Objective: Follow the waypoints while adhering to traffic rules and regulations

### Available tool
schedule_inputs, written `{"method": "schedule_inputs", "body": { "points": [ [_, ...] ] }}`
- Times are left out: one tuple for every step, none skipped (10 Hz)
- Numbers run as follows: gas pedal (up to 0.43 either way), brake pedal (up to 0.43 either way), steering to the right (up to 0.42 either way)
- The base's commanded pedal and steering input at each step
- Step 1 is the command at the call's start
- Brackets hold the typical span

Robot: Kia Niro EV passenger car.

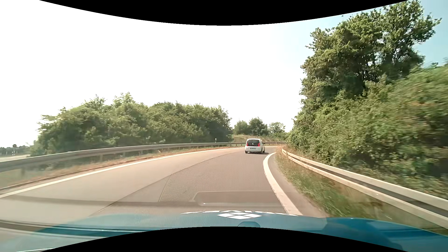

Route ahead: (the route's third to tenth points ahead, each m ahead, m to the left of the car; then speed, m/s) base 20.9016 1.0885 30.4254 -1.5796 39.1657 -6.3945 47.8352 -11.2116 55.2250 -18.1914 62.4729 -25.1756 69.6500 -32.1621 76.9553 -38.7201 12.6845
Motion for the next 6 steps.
{"method": "schedule_inputs", "body": {
  "points": [
    [0.110,0.000,0.041],
    [0.110,0.000,0.043],
    [0.118,0.000,0.043],
    [0.118,0.000,0.044],
    [0.118,0.000,0.044],
    [0.130,0.000,0.046]
  ]
}}
